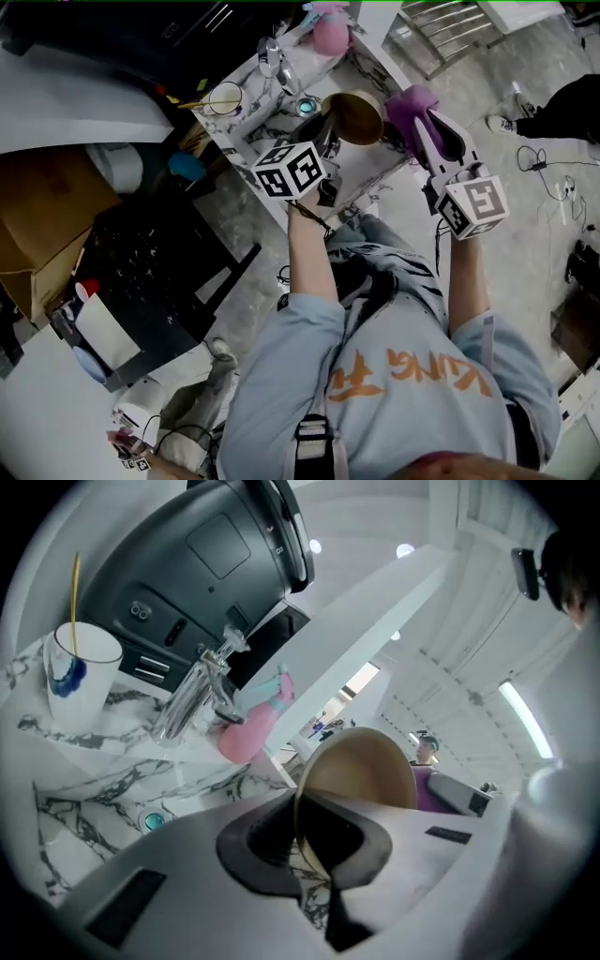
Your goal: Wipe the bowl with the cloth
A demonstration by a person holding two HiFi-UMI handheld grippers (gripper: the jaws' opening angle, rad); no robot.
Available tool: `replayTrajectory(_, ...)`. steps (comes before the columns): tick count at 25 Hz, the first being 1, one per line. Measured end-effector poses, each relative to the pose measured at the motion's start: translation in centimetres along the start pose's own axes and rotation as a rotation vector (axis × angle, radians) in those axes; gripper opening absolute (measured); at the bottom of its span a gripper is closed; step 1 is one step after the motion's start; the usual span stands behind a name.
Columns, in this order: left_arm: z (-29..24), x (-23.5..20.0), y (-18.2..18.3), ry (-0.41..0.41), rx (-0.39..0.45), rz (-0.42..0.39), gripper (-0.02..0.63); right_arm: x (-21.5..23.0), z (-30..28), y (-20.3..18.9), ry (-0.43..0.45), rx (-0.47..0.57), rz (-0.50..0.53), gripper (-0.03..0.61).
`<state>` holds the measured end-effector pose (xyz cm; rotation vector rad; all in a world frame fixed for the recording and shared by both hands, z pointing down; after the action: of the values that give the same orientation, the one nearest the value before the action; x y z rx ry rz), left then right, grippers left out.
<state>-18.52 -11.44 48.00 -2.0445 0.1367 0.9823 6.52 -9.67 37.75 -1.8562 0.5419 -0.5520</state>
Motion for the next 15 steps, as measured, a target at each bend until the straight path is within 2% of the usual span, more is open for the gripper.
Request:
replayTrajectory(6,2.6,3.3,0.0,-0.058,0.048,-0.055,0.028,-0.5,1.7,1.5,0.066,0.065,0.061,0.074)
replayTrajectory(10,3.4,5.6,-0.4,-0.063,0.070,-0.076,0.028,-1.8,3.2,2.7,0.207,0.086,0.177,0.074)
replayTrajectory(15,4.1,7.8,-1.0,-0.081,0.066,-0.132,0.026,-3.3,4.5,3.4,0.423,0.179,0.312,0.074)
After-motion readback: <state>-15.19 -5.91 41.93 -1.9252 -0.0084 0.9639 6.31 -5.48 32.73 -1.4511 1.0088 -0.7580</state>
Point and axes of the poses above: the fingertips, and each gripper's own axes: z backward along the fingers, x to its right, y out of its top, the point moved 10 cm from there along z, backward along the fingers, and after that the axes turned 3 degrees about -x, right-handed, at the moved point
